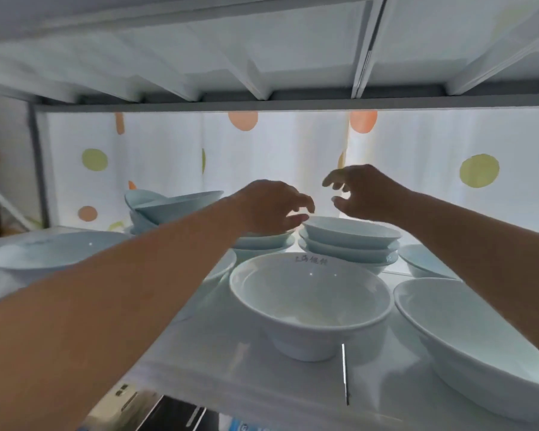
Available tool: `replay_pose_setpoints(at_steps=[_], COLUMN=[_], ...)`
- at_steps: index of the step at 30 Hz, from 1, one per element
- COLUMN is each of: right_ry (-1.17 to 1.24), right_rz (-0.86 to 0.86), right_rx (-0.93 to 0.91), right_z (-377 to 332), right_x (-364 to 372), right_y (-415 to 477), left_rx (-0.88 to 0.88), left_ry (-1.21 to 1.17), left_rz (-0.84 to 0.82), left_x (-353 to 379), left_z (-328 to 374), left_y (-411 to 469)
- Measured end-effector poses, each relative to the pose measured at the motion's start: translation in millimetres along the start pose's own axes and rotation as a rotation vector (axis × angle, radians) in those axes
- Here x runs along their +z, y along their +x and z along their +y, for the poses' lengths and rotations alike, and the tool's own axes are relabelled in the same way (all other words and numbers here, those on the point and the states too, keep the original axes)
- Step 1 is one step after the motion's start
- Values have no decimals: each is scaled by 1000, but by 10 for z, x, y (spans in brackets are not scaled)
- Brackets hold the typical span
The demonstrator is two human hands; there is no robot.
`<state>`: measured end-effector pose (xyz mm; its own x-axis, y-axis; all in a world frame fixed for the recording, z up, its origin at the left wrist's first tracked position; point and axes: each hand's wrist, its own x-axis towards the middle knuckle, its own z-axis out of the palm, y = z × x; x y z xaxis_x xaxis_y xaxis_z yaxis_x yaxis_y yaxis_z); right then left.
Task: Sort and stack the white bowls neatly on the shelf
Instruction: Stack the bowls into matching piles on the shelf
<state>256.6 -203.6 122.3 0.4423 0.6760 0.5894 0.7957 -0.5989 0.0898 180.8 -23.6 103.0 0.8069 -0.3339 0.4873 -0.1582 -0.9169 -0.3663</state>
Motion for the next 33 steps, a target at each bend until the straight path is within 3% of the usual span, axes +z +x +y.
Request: replay_pose_setpoints(at_steps=[4, 7, 11, 17, 27, 33], right_ry=[130, 142, 106, -9, -214, -355], right_rz=[55, 26, -51, -134, -374, -354], right_rx=[-108, -143, -181, -163, -70, -164], right_z=[-463, -763, -1158, -1667, -2002, -2137], right_x=[-18, 110, 357, 657, 1194, 1334], right_y=[263, 456, 761, 1352, 1871, 1932], left_rx=[-187, -344, -419, -398, -316, -175], left_ry=[43, 112, 162, 136, 103, 212], left_rz=[15, -134, -322, -493, -467, -391], left_x=[-329, -397, -383, -80, 434, 541], left_z=[-486, -936, -1539, -2328, -3000, -3159], left_y=[-403, -704, -981, -1220, -1340, -1348])
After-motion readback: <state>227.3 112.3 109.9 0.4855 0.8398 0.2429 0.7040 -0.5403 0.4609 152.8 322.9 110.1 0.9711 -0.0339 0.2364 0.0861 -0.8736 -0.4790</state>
